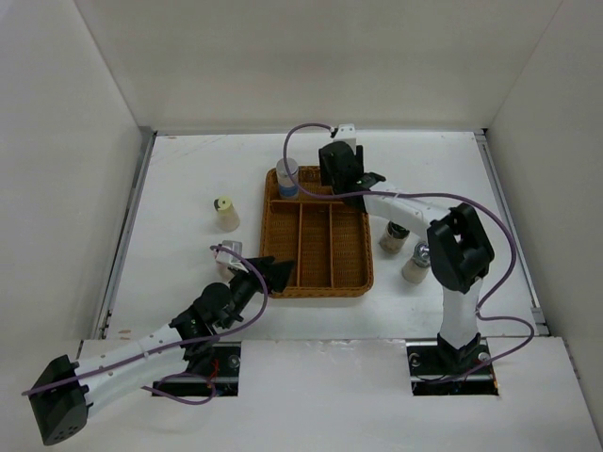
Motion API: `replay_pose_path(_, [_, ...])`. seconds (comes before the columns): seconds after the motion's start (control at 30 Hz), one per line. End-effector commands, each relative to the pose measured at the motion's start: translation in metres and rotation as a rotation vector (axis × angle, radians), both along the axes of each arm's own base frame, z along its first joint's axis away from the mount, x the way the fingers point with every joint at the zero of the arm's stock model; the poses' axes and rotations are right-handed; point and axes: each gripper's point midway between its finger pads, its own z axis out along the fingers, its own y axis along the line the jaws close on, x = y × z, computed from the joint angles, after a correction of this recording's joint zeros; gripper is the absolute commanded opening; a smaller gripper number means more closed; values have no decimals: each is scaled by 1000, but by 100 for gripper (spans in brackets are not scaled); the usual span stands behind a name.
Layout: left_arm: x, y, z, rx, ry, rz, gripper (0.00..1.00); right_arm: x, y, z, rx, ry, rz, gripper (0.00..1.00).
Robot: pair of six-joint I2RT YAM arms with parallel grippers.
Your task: Organize the condiment bottles
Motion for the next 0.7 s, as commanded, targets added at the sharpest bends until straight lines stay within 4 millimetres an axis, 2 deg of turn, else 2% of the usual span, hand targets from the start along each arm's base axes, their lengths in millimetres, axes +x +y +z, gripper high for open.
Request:
replay_pose_path(0.0, [-2,-2,1,-24,-8,-15,68,13,2,56,108,-149,-35,60])
replay_pose_path(0.17, [-2,-2,0,-25,0,-18,68,10,-4,30,113,-104,-53,68])
replay_pose_path(0.3, [0,0,-4,-16,7,-11,68,9,-9,22,126,-95,-70,71])
replay_pose_path(0.53, [-1,-1,-3,-17,6,-14,68,8,-9,33,153,-107,-59,84])
replay_pose_path(0.67, [1,1,-3,-18,5,-5,69,6,-13,41,174,-119,-62,88])
